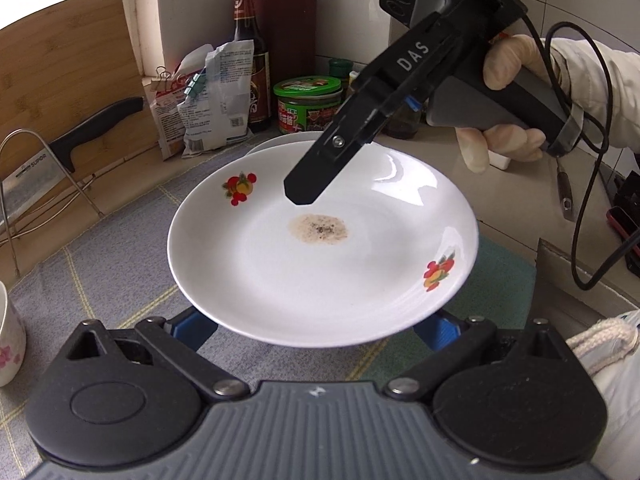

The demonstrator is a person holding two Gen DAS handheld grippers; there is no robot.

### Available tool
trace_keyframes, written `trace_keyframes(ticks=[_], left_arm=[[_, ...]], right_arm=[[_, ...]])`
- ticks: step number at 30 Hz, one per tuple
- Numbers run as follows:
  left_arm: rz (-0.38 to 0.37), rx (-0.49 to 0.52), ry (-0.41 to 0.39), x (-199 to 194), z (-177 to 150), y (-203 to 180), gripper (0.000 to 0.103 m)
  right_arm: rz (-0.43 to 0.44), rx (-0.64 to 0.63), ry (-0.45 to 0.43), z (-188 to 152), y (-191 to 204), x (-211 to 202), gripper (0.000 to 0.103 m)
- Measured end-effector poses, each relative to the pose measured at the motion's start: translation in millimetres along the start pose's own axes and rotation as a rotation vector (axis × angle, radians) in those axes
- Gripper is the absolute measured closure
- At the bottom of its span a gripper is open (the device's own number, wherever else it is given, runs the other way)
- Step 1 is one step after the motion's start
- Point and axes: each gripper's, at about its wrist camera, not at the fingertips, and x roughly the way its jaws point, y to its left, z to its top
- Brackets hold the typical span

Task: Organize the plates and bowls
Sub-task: 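Lower the stained plate onto the stacked plates with both tools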

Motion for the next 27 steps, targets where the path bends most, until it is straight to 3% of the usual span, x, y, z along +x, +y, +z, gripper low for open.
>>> trace_keyframes(ticks=[13, 27], left_arm=[[-0.043, 0.045, 0.002, 34.1, 19.6, -8.0, 0.001], [-0.048, 0.052, 0.02, 58.4, 30.4, -12.9, 0.001]], right_arm=[[-0.05, 0.049, -0.036, -11.9, -36.2, -23.6, 0.0], [-0.054, 0.076, -0.032, -12.7, -66.1, -22.6, 0.0]])
